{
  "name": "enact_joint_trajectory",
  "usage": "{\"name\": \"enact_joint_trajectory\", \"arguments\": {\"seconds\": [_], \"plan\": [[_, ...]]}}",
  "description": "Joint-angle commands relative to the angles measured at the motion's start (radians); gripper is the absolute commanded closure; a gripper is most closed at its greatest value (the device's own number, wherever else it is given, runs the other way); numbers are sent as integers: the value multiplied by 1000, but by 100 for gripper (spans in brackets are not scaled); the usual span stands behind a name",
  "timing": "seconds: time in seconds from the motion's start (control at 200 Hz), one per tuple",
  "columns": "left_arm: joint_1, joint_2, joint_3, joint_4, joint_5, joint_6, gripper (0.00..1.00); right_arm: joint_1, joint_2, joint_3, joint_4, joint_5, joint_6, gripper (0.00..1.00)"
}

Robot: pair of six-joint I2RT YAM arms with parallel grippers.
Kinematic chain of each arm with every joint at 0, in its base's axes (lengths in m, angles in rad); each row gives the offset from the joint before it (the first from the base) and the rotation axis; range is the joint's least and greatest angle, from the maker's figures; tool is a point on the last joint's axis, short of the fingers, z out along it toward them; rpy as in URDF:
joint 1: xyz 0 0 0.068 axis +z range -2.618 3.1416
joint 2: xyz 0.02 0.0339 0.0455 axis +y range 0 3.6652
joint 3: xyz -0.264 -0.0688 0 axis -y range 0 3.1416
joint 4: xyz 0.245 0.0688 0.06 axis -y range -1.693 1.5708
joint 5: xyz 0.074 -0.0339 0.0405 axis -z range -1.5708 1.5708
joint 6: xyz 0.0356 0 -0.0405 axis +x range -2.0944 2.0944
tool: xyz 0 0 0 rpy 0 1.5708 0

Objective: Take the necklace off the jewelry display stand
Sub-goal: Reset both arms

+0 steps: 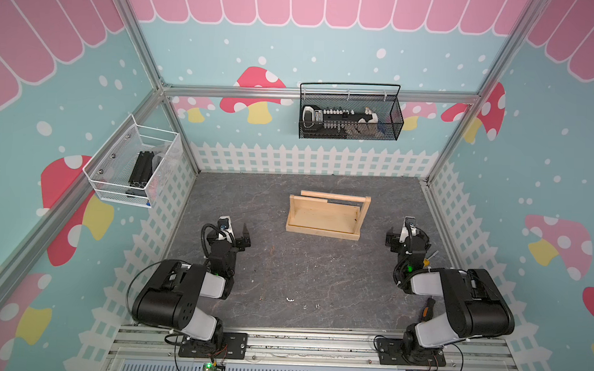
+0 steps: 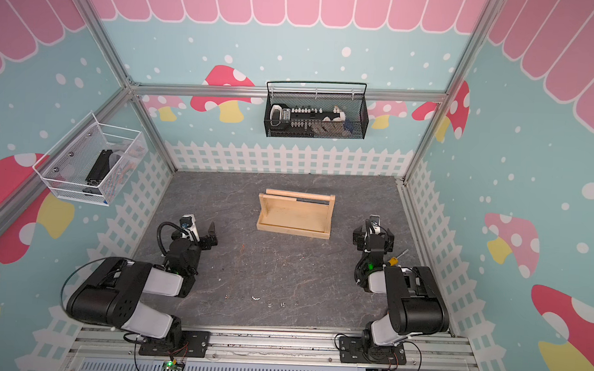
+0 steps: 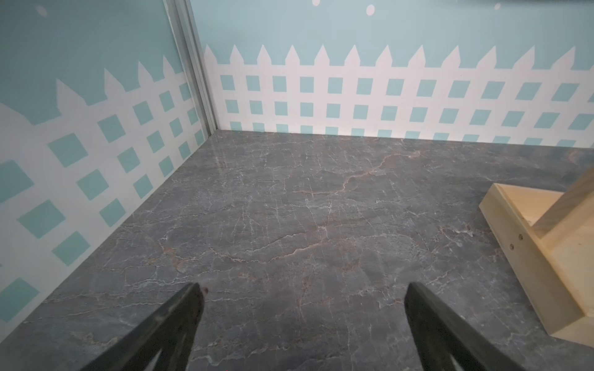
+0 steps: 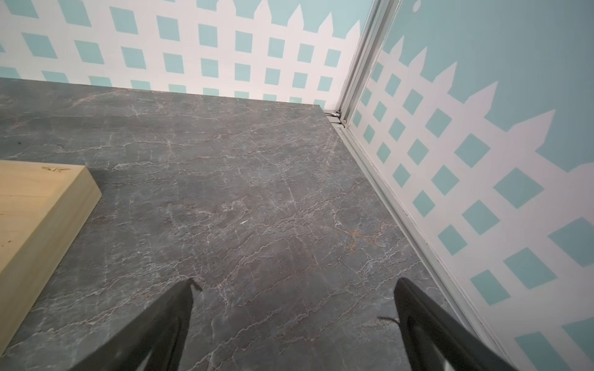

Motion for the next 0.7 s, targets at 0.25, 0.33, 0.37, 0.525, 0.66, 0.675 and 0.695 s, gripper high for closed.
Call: {"name": "enact_joint_trajectory", "arguments": {"seconds": [0.25,0.33,0.37,0.525,0.66,0.675,0.695], "plan": [[40,-23,161,-231,154,32,1,-6,-5,-3,-18,-25,8,1],[54,-24,176,-267,187,26,1,-6,-4,-2,-19,-24,8,1],[61,-22,180,-270,205,21,1,-6,-5,-2,-18,-25,8,1],[61,-27,176,-264,202,23,1,-6,-5,-2,-19,-25,7,1],[61,-26,179,-269,193,18,1,-6,-5,-2,-19,-25,8,1],[60,-26,181,-271,190,17,1,-6,-5,-2,-18,-25,8,1],[61,-25,182,-275,189,18,1,-6,-4,-2,-18,-26,8,1]]}}
